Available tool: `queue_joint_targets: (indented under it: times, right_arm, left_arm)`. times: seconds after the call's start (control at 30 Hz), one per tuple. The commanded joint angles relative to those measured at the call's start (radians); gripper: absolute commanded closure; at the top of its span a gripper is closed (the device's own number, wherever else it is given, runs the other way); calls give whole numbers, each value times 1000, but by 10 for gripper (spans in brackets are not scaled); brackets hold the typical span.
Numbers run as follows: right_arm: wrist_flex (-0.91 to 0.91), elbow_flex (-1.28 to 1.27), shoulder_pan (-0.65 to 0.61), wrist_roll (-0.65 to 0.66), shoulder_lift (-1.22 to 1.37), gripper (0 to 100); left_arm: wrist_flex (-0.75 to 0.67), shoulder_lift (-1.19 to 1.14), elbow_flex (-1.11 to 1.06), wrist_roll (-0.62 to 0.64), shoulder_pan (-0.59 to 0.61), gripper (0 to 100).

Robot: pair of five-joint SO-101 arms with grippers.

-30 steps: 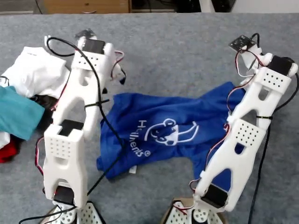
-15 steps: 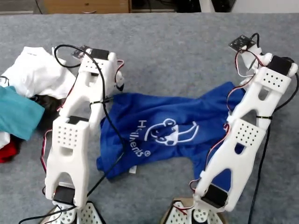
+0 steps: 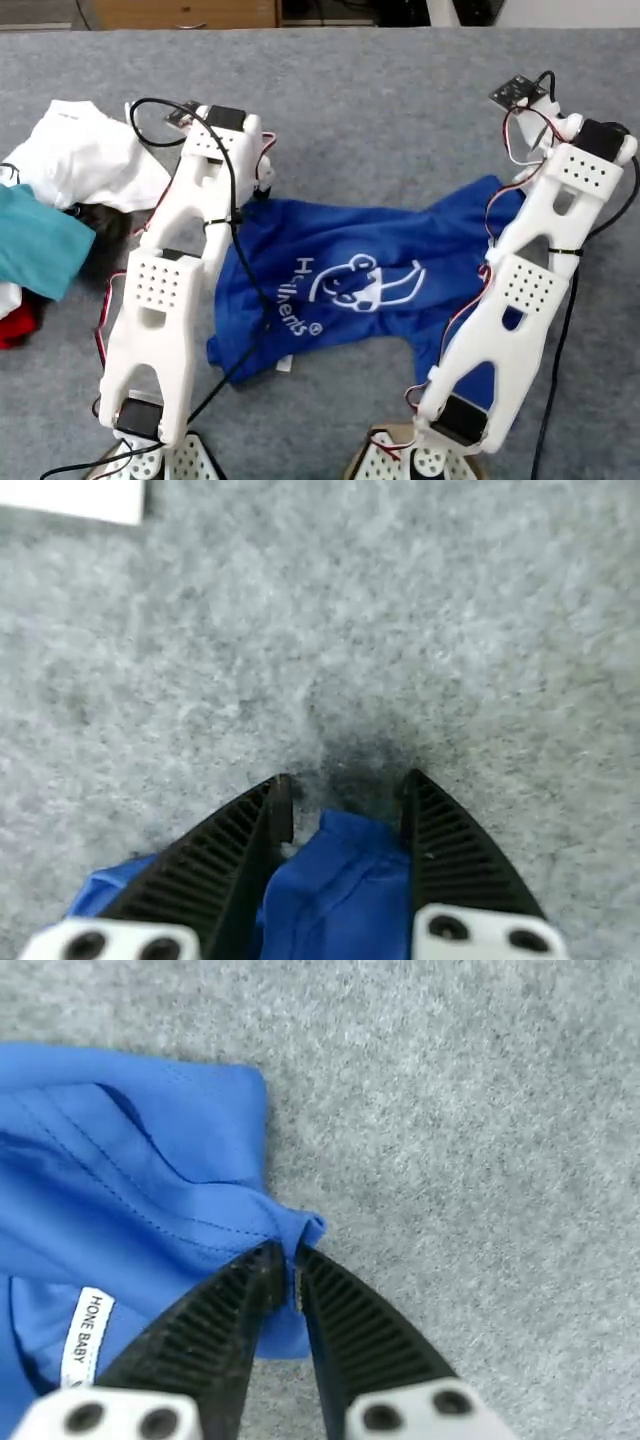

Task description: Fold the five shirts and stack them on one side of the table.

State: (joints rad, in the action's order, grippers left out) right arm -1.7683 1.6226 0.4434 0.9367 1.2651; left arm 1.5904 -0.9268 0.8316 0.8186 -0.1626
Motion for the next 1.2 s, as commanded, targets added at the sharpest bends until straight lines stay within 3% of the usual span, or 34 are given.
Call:
queue_joint_targets:
  times: [0.0, 0.2, 0.7, 0.83, 1.07, 1.17]
  right_arm:
    - [0, 44, -21, 15, -2, 997]
    - [-2, 44, -21, 15, -2, 997]
    - [-6, 44, -19, 14, -5, 997]
    - [3, 47, -22, -9, -25, 997]
    - [114, 45, -71, -186, -240, 997]
    - [176, 45, -87, -265, -386, 997]
  left_arm:
    - [6, 2, 28, 6, -11, 812]
    - [3, -1, 61, 3, -11, 924]
    - [20, 12, 138, -40, -12, 983]
    - [78, 25, 287, -141, -12, 983]
    - [167, 68, 744, -445, -12, 983]
    - [169, 108, 852, -520, -3, 983]
